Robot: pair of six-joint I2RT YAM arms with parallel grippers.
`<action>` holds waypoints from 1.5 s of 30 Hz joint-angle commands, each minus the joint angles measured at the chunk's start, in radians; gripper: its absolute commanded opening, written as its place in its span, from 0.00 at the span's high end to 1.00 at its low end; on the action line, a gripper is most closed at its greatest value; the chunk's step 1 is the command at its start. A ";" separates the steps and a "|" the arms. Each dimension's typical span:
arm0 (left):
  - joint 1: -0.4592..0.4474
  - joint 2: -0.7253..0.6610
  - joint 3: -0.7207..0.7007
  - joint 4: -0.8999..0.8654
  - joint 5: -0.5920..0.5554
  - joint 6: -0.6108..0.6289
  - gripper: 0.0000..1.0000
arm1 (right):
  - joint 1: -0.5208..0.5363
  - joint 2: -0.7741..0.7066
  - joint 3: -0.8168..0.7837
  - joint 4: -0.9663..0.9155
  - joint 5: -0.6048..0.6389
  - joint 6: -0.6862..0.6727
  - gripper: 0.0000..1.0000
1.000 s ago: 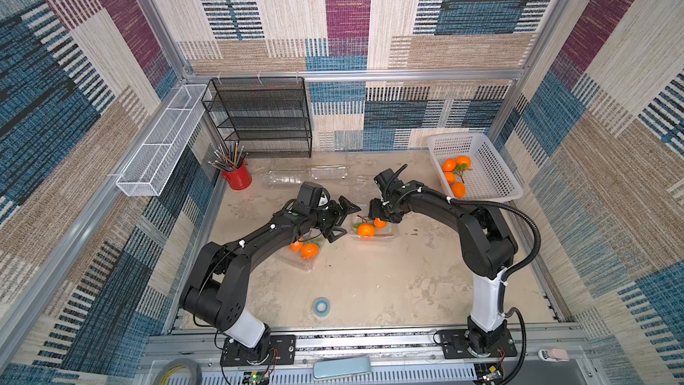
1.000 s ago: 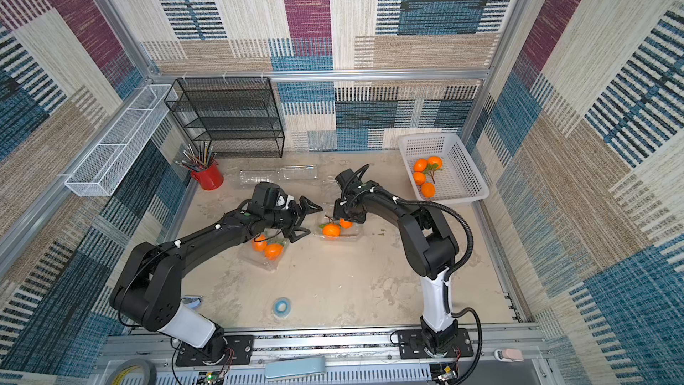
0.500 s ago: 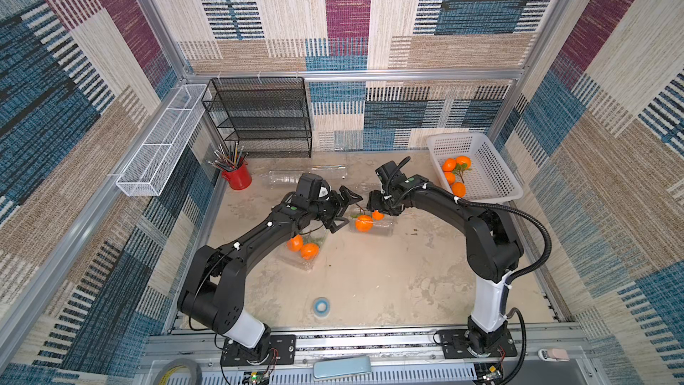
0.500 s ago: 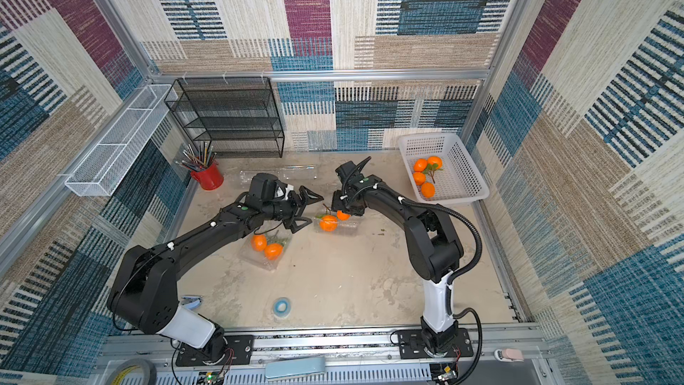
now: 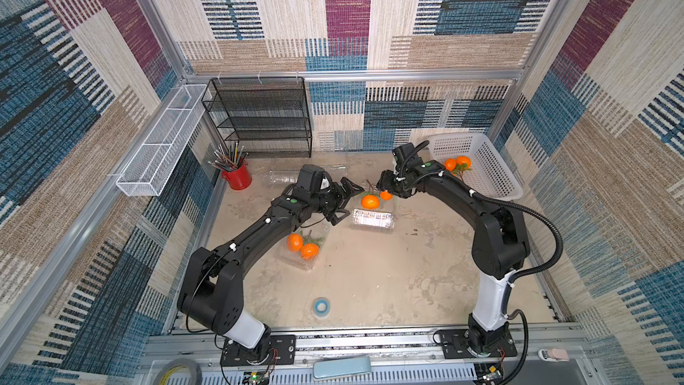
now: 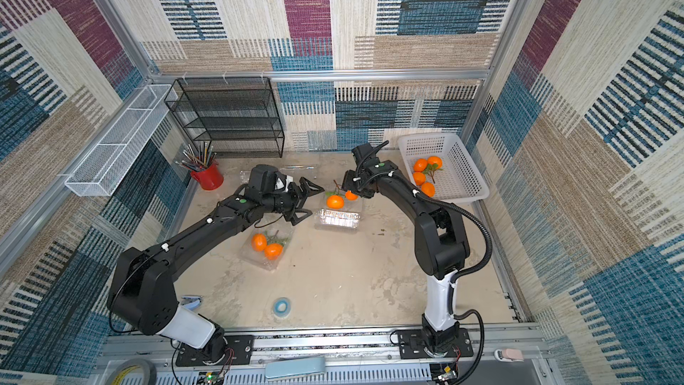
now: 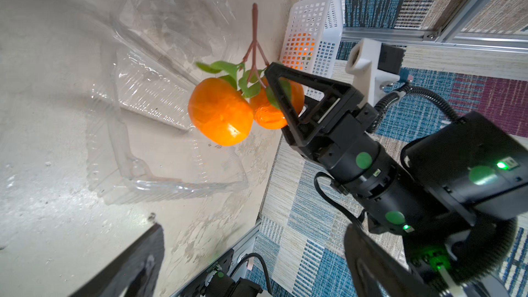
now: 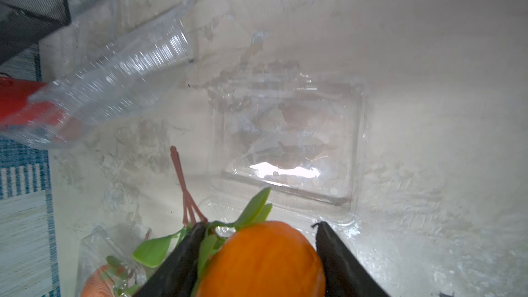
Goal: Take oranges out of containers
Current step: Pick up the orange from the packing box, then place the orange in the basket.
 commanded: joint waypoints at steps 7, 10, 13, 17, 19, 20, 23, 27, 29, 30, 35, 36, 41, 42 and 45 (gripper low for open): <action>-0.021 0.091 0.192 -0.078 -0.010 0.057 0.01 | -0.095 0.056 0.191 -0.072 -0.084 0.013 0.38; -0.035 0.149 0.264 -0.085 0.006 0.057 0.01 | -0.133 0.073 0.247 -0.089 -0.103 0.021 0.39; -0.049 0.207 0.334 -0.095 0.016 0.053 0.01 | -0.184 0.087 0.297 -0.106 -0.124 0.029 0.39; -0.077 0.281 0.428 -0.107 0.032 0.045 0.01 | -0.274 0.094 0.340 -0.120 -0.130 0.034 0.39; -0.093 0.315 0.475 -0.119 0.039 0.045 0.01 | -0.333 0.093 0.342 -0.117 -0.132 0.036 0.39; -0.102 0.329 0.494 -0.122 0.039 0.045 0.01 | -0.358 0.094 0.340 -0.117 -0.132 0.038 0.39; -0.127 0.375 0.552 -0.129 0.041 0.036 0.01 | -0.435 0.087 0.317 -0.098 -0.133 0.049 0.39; -0.162 0.456 0.664 -0.154 0.072 0.027 0.01 | -0.514 0.070 0.252 -0.055 -0.115 0.068 0.39; -0.180 0.490 0.718 -0.170 0.082 0.028 0.01 | -0.543 0.056 0.211 -0.030 -0.102 0.073 0.39; -0.188 0.510 0.742 -0.178 0.087 0.029 0.01 | -0.555 0.044 0.183 -0.016 -0.086 0.076 0.40; -0.221 0.572 0.817 -0.202 0.109 0.024 0.01 | -0.625 -0.020 0.022 0.083 -0.053 0.107 0.40; -0.225 0.578 0.816 -0.202 0.111 0.023 0.01 | -0.639 -0.031 -0.016 0.109 -0.053 0.118 0.40; -0.235 0.581 0.795 -0.203 0.127 0.022 0.01 | -0.703 -0.061 -0.158 0.240 -0.086 0.174 0.40; -0.235 0.579 0.791 -0.208 0.127 0.026 0.01 | -0.716 -0.055 -0.163 0.250 -0.091 0.185 0.40; -0.235 0.575 0.789 -0.223 0.130 0.037 0.01 | -0.743 -0.018 -0.160 0.265 -0.098 0.204 0.40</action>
